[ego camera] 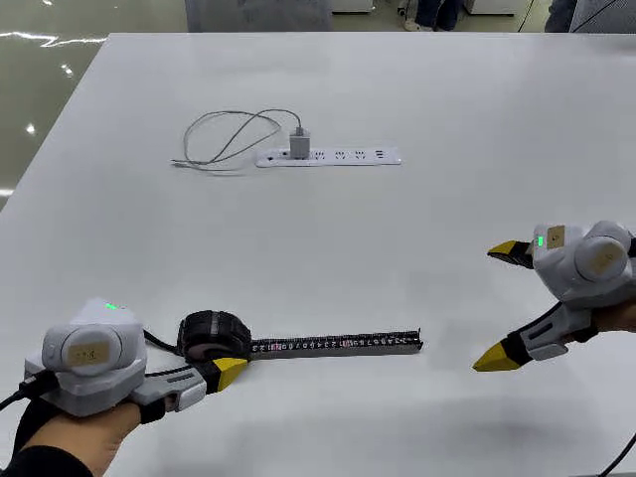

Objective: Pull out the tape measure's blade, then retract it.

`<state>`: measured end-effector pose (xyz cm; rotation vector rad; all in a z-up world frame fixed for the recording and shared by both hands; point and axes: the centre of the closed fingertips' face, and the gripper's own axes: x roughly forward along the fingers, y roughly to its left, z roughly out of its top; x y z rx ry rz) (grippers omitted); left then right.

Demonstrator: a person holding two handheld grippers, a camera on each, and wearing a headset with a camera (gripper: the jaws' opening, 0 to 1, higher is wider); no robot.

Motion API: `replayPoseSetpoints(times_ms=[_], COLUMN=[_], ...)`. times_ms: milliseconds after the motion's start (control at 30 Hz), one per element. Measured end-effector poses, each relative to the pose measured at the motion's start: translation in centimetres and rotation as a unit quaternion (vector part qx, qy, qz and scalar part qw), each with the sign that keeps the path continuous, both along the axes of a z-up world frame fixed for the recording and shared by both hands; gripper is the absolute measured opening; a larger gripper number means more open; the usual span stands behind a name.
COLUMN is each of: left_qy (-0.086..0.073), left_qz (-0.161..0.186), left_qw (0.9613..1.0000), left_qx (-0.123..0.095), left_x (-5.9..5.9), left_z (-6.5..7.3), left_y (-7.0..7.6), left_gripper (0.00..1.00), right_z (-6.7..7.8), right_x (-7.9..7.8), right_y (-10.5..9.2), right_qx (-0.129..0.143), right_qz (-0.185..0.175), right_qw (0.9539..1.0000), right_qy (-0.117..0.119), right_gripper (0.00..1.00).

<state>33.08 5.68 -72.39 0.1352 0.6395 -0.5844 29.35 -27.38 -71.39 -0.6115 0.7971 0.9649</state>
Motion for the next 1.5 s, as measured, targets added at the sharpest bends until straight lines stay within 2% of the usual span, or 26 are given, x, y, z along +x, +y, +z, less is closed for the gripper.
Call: replayPoseSetpoints(times_ms=[300,533,567,633,767,833,1067,1300,1433,1500], left_qy=[-0.013,-0.018,-0.022,-0.032,-0.044,-0.051,-0.044,-0.053,-0.063,-0.063], left_qz=[-0.005,0.012,0.016,0.030,0.059,0.062,0.073,0.081,0.082,0.072], left_qw=[0.9999,0.9998,0.9996,0.9990,0.9973,0.9967,0.9963,0.9951,0.9946,0.9954], left_qx=[0.007,-0.003,-0.005,0.006,-0.007,-0.010,-0.007,-0.021,-0.013,0.006], left_x=[0.1,0.4,0.5,0.7,1.0,1.0,1.0,1.3,1.8,1.8], left_z=[-0.2,-0.3,-0.1,-0.1,0.3,0.4,-0.2,-0.6,-1.0,-1.5], left_y=[-1.3,-2.1,-2.2,-2.0,-1.9,-2.1,-2.2,-2.2,-2.1,-2.1], left_gripper=[0.99,0.99,0.99,0.99,0.99,0.99,0.99,0.99,0.99,0.99], right_z=[-0.9,-1.8,-1.8,-2.0,-2.2,-2.4,-3.7,-4.8,-5.5,-5.7], right_x=[0.5,1.0,1.0,1.0,1.4,1.5,2.1,2.5,2.7,2.6], right_y=[1.1,1.8,1.9,2.1,2.6,2.8,3.0,3.3,3.5,3.8], right_qx=[-0.006,-0.011,-0.012,-0.016,-0.019,-0.021,-0.029,-0.033,-0.034,-0.034], right_qz=[0.022,0.038,0.040,0.046,0.055,0.058,0.072,0.082,0.078,0.080], right_qw=[0.9996,0.9986,0.9985,0.9980,0.9974,0.9971,0.9958,0.9946,0.9943,0.9940], right_qy=[0.018,0.034,0.036,0.040,0.042,0.044,0.049,0.055,0.064,0.066], right_gripper=[0.99,0.99,0.99,0.99,0.99,0.99,0.99,0.99,0.99,0.99])
